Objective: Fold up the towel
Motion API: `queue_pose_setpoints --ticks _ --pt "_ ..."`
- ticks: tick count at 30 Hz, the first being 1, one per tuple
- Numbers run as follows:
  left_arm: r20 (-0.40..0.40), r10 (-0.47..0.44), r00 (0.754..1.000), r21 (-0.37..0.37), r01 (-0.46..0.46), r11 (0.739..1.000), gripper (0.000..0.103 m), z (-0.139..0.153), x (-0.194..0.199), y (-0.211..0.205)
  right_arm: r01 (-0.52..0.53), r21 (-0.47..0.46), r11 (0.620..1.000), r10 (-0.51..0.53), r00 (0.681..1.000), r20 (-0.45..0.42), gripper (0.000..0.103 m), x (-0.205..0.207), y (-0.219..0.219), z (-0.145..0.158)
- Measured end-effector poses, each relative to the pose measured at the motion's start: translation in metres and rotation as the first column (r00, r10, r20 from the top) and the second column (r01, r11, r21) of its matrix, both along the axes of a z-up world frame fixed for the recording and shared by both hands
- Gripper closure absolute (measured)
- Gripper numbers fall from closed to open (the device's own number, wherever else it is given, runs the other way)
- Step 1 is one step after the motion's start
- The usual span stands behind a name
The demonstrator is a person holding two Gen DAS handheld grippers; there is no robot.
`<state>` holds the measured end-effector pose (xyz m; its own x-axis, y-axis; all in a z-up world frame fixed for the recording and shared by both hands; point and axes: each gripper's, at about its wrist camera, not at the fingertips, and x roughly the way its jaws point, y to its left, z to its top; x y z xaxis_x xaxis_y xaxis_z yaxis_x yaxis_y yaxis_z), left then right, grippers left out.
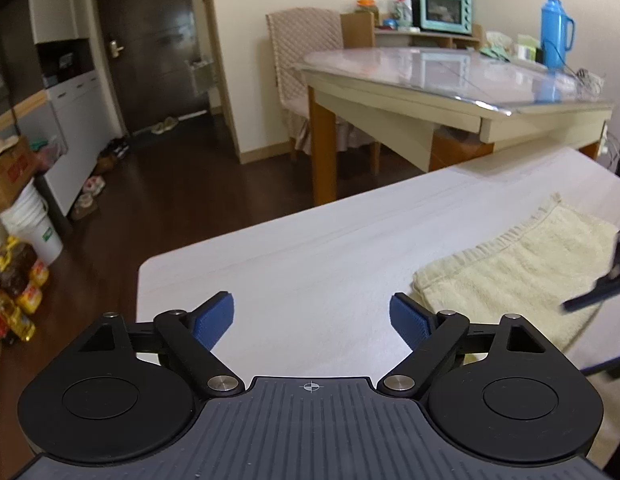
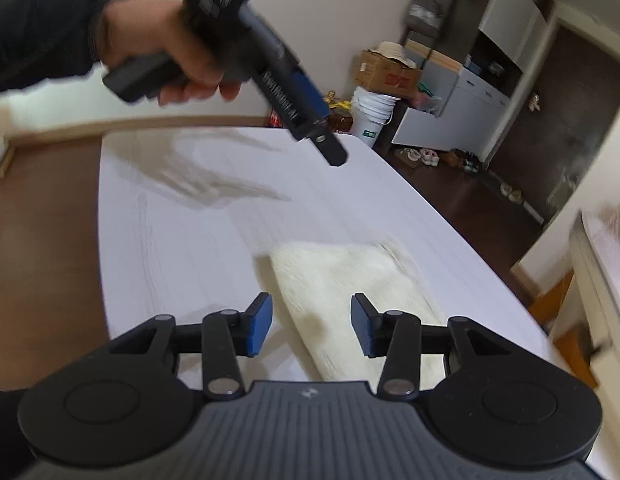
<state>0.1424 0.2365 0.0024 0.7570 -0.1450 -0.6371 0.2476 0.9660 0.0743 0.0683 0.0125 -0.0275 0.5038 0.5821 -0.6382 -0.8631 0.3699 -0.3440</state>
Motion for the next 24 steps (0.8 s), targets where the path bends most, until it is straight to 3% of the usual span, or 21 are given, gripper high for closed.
queue_pose_setpoints --ticks 9,13,15,17,20,24 --pt "0.009 -0.040 0.999 -0.021 0.040 0.999 0.010 -0.004 -0.028 0.014 -0.017 -0.204 0.979 0.056 0.980 0.189 0.068 0.002 0.054 -0.036" --pt "0.023 -0.088 0.996 -0.003 0.089 0.996 0.010 -0.007 -0.036 0.010 -0.033 -0.206 0.978 0.072 0.980 0.187 0.096 0.012 0.063 -0.041" --pt "0.040 -0.170 0.985 0.024 0.169 0.985 0.010 -0.009 -0.047 0.001 -0.039 -0.160 0.986 0.063 0.986 0.152 0.096 0.014 0.057 -0.035" --pt "0.056 -0.258 0.965 0.066 0.254 0.965 0.010 -0.011 -0.058 -0.013 -0.047 -0.070 0.996 0.051 0.997 0.060 0.096 0.017 0.036 -0.018" --pt "0.075 -0.392 0.917 0.162 0.377 0.912 0.010 -0.017 -0.074 -0.042 -0.053 0.040 0.998 0.056 0.996 -0.073 0.096 0.021 0.002 0.009" --pt "0.086 -0.555 0.827 0.343 0.499 0.796 0.010 -0.030 -0.094 -0.089 -0.061 0.147 0.987 0.091 0.976 -0.200 0.096 0.028 -0.042 0.040"
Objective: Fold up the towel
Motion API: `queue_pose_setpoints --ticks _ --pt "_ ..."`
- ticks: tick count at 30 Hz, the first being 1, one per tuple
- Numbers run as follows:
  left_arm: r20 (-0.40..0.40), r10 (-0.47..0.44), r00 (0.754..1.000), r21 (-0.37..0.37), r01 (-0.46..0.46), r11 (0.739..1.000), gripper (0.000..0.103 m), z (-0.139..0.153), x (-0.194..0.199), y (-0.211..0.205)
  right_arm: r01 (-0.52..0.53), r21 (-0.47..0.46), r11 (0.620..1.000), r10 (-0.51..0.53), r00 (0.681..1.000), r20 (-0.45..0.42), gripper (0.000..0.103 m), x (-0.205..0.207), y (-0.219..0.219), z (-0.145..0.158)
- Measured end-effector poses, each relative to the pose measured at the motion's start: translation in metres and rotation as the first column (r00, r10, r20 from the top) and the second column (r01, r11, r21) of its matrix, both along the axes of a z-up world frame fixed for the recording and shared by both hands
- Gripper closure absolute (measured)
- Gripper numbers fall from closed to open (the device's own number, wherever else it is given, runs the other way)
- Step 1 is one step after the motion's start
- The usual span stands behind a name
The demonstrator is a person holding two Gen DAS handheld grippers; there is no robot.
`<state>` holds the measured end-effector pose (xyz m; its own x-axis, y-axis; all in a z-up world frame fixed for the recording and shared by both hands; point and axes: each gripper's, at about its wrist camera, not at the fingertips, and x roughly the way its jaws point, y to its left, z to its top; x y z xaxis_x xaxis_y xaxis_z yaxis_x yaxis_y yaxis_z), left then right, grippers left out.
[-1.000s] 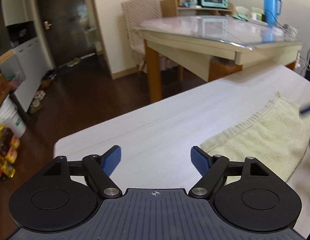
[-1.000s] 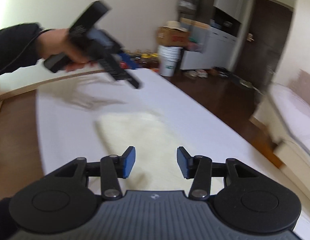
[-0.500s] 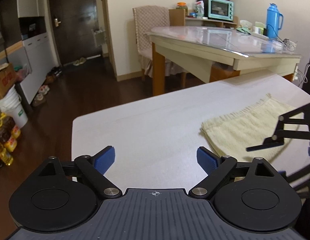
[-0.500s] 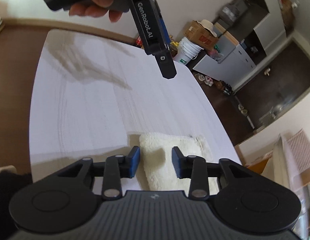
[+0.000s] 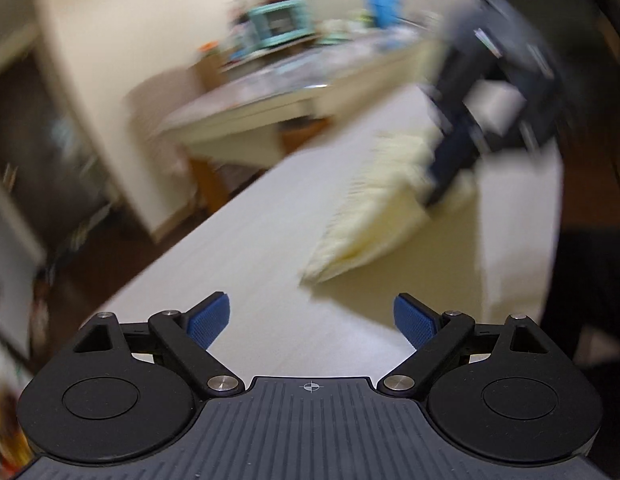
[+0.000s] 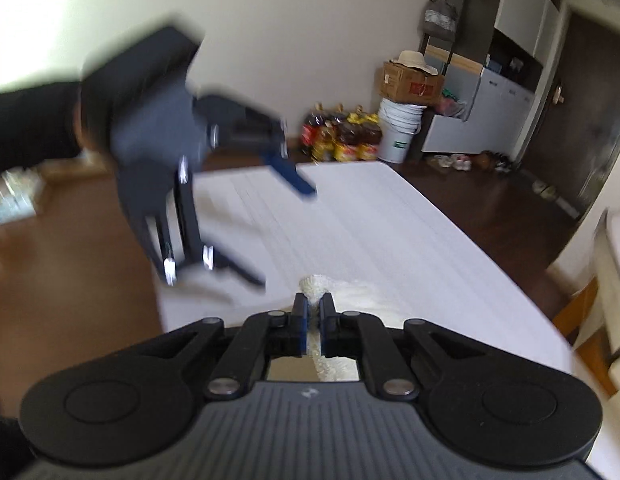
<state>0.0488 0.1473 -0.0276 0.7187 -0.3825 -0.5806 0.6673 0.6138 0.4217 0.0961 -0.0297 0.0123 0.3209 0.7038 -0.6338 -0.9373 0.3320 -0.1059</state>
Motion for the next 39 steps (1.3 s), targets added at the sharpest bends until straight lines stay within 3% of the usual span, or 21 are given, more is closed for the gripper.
queue_pose_setpoints --ticks 4,8,9,11,12,17,24,28,35,37,39 --pt "0.013 -0.069 0.998 0.032 0.068 0.997 0.022 -0.005 -0.002 -0.025 -0.024 0.037 0.999 0.026 0.998 -0.064 0.096 0.001 -0.028 0.016" --pt "-0.026 -0.146 0.989 0.074 0.148 0.986 0.061 -0.007 -0.002 -0.038 -0.045 0.046 0.998 0.049 0.994 -0.102 0.096 -0.002 -0.048 0.020" --pt "-0.038 -0.163 0.986 0.084 0.166 0.983 0.065 -0.007 -0.003 -0.040 -0.049 0.048 0.998 0.054 0.992 -0.110 0.096 -0.004 -0.052 0.019" --pt "-0.080 -0.191 0.978 0.101 0.199 0.975 0.090 -0.007 -0.006 -0.041 -0.055 0.057 0.997 0.062 0.990 -0.126 0.096 -0.008 -0.061 0.017" --pt "-0.101 -0.205 0.973 0.109 0.216 0.970 0.092 -0.006 -0.008 -0.042 -0.054 0.061 0.997 0.062 0.990 -0.130 0.096 -0.010 -0.065 0.016" --pt "-0.154 -0.250 0.956 0.152 0.273 0.950 0.094 0.001 -0.021 -0.050 -0.021 0.078 0.997 0.032 0.989 -0.142 0.095 -0.018 -0.081 0.000" --pt "-0.199 -0.268 0.943 0.179 0.303 0.936 0.094 0.002 -0.015 -0.063 0.048 0.111 0.993 -0.045 0.998 -0.036 0.086 -0.039 -0.085 -0.026" --pt "-0.213 -0.254 0.943 0.171 0.292 0.941 0.094 0.005 -0.017 -0.061 0.067 0.121 0.990 -0.066 0.998 -0.009 0.081 -0.061 -0.090 -0.036" --pt "-0.229 -0.234 0.945 0.172 0.276 0.946 0.094 0.009 -0.019 -0.062 0.067 0.119 0.991 -0.078 0.993 0.090 0.083 -0.098 -0.088 -0.052" --pt "-0.240 -0.237 0.941 0.179 0.283 0.942 0.094 0.009 -0.021 -0.064 0.053 0.118 0.992 -0.067 0.991 0.116 0.095 -0.106 -0.086 -0.055" --pt "-0.255 -0.246 0.935 0.190 0.298 0.935 0.094 0.011 -0.025 -0.065 0.042 0.112 0.993 -0.053 0.993 0.101 0.095 -0.110 -0.086 -0.056"
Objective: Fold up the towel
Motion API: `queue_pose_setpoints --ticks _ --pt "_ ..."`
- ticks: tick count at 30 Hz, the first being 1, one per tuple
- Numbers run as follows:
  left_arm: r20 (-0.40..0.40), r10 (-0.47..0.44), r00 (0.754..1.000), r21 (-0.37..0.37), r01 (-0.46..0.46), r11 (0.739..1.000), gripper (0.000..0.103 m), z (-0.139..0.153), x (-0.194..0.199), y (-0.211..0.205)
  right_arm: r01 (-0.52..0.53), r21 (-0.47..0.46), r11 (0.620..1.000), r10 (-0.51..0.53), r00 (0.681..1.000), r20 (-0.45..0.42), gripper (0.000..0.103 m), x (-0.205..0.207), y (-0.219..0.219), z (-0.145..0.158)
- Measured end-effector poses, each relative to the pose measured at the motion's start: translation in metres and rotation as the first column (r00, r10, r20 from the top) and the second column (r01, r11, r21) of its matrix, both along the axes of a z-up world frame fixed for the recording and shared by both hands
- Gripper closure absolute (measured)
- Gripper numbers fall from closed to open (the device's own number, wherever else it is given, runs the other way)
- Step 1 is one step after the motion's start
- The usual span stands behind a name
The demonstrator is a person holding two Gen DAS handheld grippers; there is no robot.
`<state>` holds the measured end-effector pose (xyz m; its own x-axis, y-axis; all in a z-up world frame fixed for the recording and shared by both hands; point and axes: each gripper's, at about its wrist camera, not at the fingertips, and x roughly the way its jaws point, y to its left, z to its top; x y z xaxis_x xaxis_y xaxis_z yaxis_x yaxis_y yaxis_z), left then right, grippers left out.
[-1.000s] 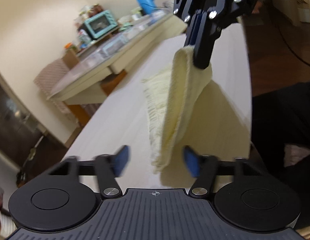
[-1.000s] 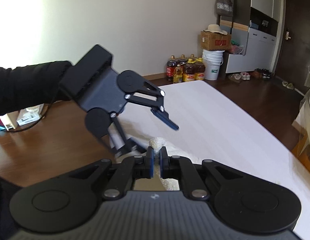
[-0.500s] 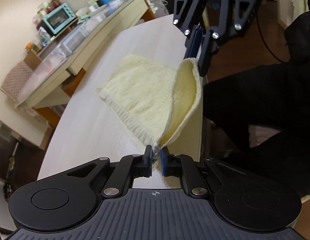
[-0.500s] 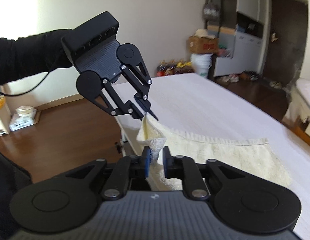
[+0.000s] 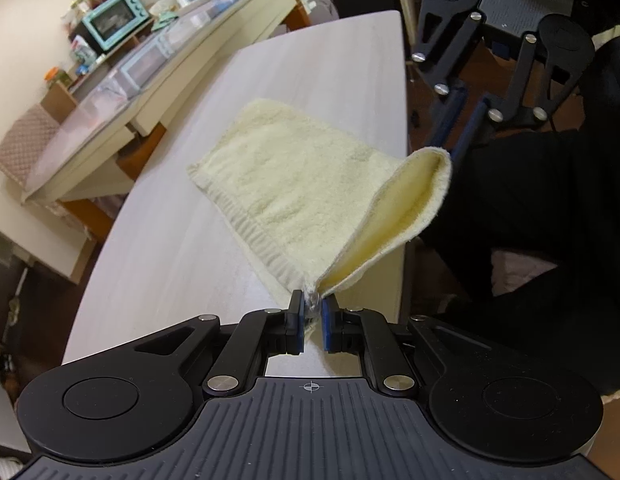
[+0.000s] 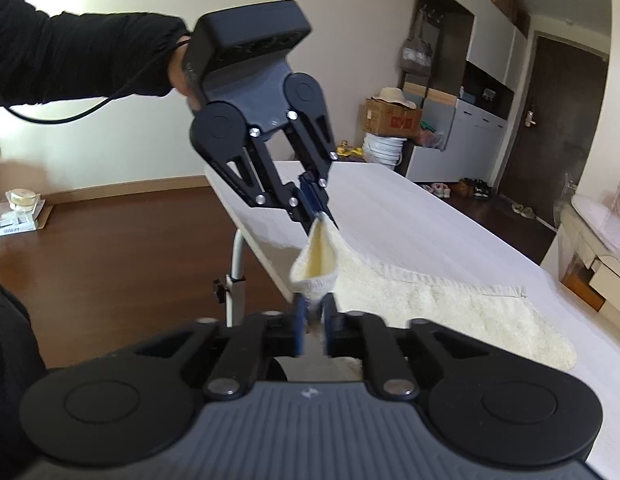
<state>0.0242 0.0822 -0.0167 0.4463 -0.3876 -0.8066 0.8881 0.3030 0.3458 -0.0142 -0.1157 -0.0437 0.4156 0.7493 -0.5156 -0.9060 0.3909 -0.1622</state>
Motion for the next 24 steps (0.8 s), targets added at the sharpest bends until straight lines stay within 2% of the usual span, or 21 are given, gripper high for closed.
queue_pose_setpoints --ticks 3,5,6,10,13,14,17,20,24 --pt "-0.030 -0.014 0.999 0.014 0.014 1.000 0.094 0.008 -0.002 -0.002 -0.019 0.014 1.000 0.020 0.998 -0.062 0.096 0.004 -0.004 0.004" --pt "-0.049 -0.018 0.999 0.012 0.018 1.000 0.094 0.017 0.000 -0.004 -0.015 0.075 0.997 0.026 0.987 -0.156 0.096 0.014 -0.015 0.014" --pt "-0.058 -0.019 0.998 0.011 0.020 1.000 0.094 0.021 0.001 -0.005 -0.006 0.094 0.996 0.022 0.985 -0.171 0.096 0.017 -0.020 0.017" --pt "-0.033 0.003 0.999 -0.017 -0.003 1.000 0.094 0.042 0.030 -0.020 0.093 0.200 0.975 -0.042 0.968 -0.247 0.096 0.046 -0.049 0.032" --pt "-0.029 0.022 0.999 -0.015 -0.022 1.000 0.094 0.046 0.057 -0.034 0.215 0.260 0.941 -0.131 0.943 -0.307 0.096 0.078 -0.072 0.034" --pt "-0.020 0.029 0.999 -0.014 -0.029 0.999 0.094 0.046 0.072 -0.043 0.244 0.268 0.932 -0.151 0.933 -0.325 0.096 0.086 -0.077 0.033" --pt "-0.043 0.053 0.998 -0.015 -0.053 0.998 0.094 0.041 0.112 -0.062 0.372 0.298 0.879 -0.220 0.872 -0.437 0.096 0.126 -0.099 0.020" --pt "-0.061 0.059 0.996 0.001 -0.059 0.998 0.094 0.030 0.149 -0.082 0.441 0.301 0.846 -0.259 0.832 -0.490 0.096 0.149 -0.111 0.009" --pt "-0.088 0.068 0.994 0.007 -0.068 0.998 0.094 0.019 0.176 -0.094 0.518 0.292 0.804 -0.301 0.778 -0.552 0.096 0.177 -0.126 -0.004"
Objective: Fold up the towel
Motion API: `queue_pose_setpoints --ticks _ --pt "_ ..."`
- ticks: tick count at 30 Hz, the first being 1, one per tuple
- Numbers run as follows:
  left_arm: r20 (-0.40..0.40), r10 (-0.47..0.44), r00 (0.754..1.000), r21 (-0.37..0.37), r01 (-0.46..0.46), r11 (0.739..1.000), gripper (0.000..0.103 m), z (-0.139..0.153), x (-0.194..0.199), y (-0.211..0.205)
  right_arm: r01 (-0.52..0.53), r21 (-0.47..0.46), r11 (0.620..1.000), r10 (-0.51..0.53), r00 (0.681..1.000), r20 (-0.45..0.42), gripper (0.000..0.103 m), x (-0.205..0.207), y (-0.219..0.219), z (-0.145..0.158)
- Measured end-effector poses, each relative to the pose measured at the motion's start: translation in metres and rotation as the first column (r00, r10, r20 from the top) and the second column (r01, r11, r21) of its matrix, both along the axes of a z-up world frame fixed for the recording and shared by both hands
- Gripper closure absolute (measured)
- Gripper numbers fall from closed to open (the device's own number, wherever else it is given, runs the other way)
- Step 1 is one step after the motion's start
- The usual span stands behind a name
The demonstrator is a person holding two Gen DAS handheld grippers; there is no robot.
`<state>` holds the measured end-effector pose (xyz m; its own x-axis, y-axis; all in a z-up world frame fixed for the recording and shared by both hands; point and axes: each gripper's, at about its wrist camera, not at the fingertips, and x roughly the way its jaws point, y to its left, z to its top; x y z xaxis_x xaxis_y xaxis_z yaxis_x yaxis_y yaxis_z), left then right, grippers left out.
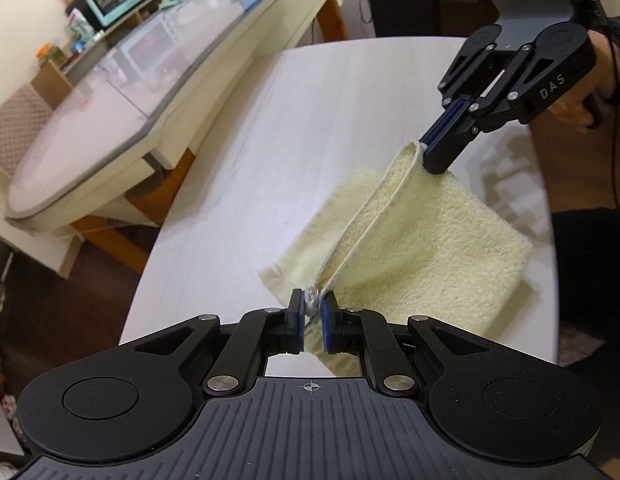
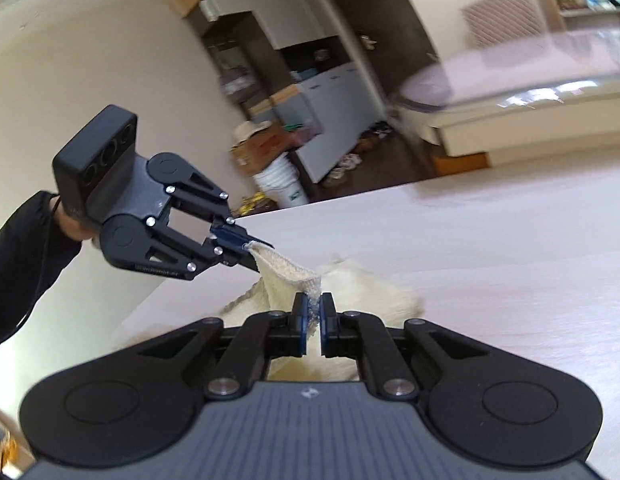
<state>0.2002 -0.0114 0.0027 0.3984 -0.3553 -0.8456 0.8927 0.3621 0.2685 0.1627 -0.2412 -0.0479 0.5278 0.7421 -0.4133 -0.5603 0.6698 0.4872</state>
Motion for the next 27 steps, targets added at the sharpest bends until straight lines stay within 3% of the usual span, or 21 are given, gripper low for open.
queue_pose_setpoints --ticks 6,9,10,11,13,20,23,27 --pt "-0.035 0.036 0.999 -0.001 -0.036 0.999 0.093 -0.023 0.028 -0.006 0.047 -0.020 0.999 -0.048 0.996 -0.078 0.096 0.025 -0.010 -0.019" --pt "-0.045 0.061 0.997 -0.029 -0.062 0.998 0.086 -0.030 0.034 -0.004 0.057 -0.047 0.997 -0.061 0.995 -0.084 0.094 0.024 -0.013 -0.022" --pt "-0.045 0.075 0.996 -0.043 -0.077 0.996 0.081 -0.030 0.036 -0.002 0.057 -0.055 0.997 -0.061 0.995 -0.078 0.090 0.023 -0.013 -0.023" --pt "-0.044 0.089 0.995 -0.049 -0.092 0.995 0.068 -0.030 0.038 -0.001 0.058 -0.065 0.996 -0.063 0.995 -0.072 0.085 0.022 -0.012 -0.022" --pt "-0.030 0.112 0.993 -0.059 -0.114 0.992 0.060 -0.029 0.041 0.002 0.064 -0.080 0.995 -0.068 0.996 -0.054 0.083 0.017 -0.012 -0.018" --pt "-0.026 0.190 0.982 -0.152 -0.191 0.970 0.051 -0.018 0.044 0.015 0.093 -0.118 0.989 -0.086 0.994 0.066 0.079 0.006 -0.008 0.000" --pt "-0.023 0.220 0.975 -0.144 -0.221 0.965 0.048 -0.025 0.047 0.012 0.064 -0.217 0.974 -0.042 0.993 0.107 0.077 0.008 0.009 0.001" --pt "-0.016 0.255 0.967 -0.125 -0.255 0.959 0.042 -0.033 0.051 0.009 0.100 -0.324 0.941 -0.064 0.991 0.121 0.077 0.011 0.016 -0.004"
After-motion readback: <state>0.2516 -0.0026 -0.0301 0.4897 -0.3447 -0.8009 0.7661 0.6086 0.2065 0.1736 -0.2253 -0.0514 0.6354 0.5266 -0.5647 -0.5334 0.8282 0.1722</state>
